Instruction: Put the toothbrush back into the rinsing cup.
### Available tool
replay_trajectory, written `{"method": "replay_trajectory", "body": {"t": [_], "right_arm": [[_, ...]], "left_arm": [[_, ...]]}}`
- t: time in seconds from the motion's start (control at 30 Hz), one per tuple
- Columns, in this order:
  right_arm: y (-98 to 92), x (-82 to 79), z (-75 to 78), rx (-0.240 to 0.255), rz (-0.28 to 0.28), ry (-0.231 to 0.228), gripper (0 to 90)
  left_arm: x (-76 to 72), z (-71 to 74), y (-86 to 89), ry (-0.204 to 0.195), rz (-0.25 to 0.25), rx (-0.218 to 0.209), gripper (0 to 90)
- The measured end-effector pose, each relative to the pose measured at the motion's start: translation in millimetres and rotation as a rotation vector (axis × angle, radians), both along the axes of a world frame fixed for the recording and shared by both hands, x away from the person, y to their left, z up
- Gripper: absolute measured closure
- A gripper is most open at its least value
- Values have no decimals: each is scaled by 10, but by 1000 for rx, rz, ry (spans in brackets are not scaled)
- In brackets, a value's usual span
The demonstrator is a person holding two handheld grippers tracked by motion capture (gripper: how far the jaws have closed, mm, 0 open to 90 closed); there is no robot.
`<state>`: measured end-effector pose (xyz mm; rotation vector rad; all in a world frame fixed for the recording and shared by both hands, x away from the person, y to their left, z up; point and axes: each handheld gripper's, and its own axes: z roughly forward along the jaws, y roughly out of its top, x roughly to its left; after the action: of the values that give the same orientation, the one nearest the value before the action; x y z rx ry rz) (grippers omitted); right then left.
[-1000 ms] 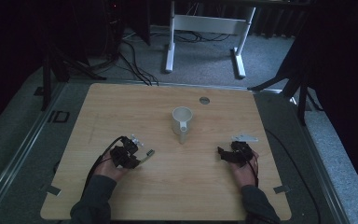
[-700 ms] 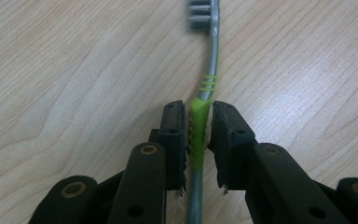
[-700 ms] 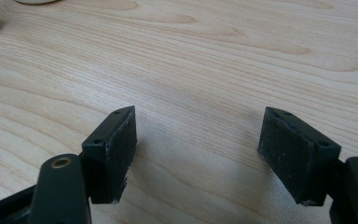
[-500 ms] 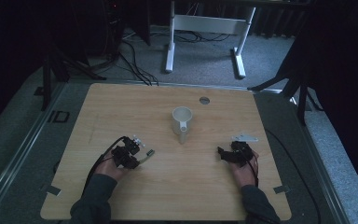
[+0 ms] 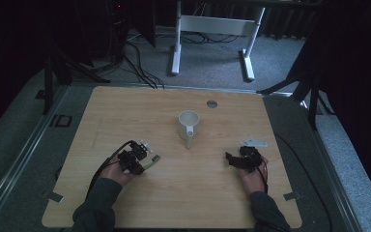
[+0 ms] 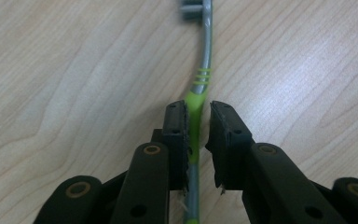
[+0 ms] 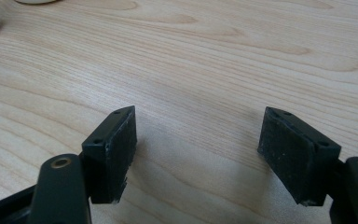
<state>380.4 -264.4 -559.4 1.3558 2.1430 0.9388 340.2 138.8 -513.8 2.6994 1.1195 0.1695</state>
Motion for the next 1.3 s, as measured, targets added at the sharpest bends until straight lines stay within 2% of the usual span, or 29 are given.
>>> {"method": "replay_trajectory", "body": {"t": [0.2, 0.43, 0.77, 1.1, 1.3], "right_arm": [[0, 0, 0, 0, 0, 0, 273], [0, 0, 0, 0, 0, 0, 273], [-1, 1, 0, 0, 1, -1, 272], [-1, 1, 0, -1, 1, -1, 273], [-1, 1, 0, -1, 1, -1, 273]], "left_arm": [[24, -9, 0, 23, 4, 9, 773], [66, -1, -36, 35, -5, 51, 772], [99, -32, -60, 61, -11, 55, 774], [121, -46, -72, 86, -19, 40, 806], [129, -36, -58, 74, -11, 29, 816]]}}
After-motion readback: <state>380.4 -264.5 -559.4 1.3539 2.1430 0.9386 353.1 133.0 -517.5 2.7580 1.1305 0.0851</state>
